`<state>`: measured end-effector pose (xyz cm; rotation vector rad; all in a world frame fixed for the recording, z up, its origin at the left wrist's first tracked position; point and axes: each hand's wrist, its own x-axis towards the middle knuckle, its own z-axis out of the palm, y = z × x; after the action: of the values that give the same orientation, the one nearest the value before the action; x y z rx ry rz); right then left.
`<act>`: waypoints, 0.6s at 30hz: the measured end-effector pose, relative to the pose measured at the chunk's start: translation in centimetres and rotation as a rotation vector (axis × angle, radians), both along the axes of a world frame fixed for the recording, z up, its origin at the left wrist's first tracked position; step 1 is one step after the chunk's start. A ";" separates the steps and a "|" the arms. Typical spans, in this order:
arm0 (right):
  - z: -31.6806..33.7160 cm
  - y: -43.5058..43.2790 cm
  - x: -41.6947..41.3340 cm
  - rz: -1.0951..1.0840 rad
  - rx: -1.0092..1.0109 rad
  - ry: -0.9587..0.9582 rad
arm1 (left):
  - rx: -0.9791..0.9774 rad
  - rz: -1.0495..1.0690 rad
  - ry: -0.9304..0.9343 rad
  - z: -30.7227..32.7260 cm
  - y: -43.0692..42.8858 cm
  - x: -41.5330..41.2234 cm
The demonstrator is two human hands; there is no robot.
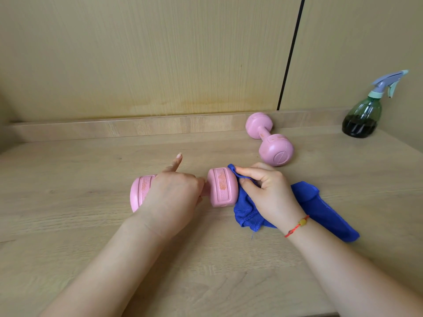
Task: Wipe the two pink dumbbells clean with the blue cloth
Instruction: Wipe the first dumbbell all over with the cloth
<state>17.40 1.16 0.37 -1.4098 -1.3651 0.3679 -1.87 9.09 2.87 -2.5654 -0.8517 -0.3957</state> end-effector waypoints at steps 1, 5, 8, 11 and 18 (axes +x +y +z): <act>0.0 -0.2 0.1 -0.007 0.027 -0.009 | -0.006 0.004 0.001 0.0 0.0 0.0; 0.0 -0.5 0.2 -0.008 0.115 -0.024 | -0.006 0.010 -0.002 0.2 -0.3 0.0; 0.3 -0.2 -0.1 0.051 0.107 -0.039 | -0.012 -0.004 0.019 0.4 -0.5 -0.1; 0.4 0.6 -0.2 0.103 0.045 0.005 | -0.029 -0.008 0.037 0.6 -0.6 -0.1; 0.5 0.0 -0.2 0.068 0.190 -0.133 | -0.059 0.057 0.033 0.5 -1.0 0.0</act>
<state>17.20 1.13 0.89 -1.2510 -1.5172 0.1850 -1.89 8.13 3.37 -2.5876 -0.9348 -0.3144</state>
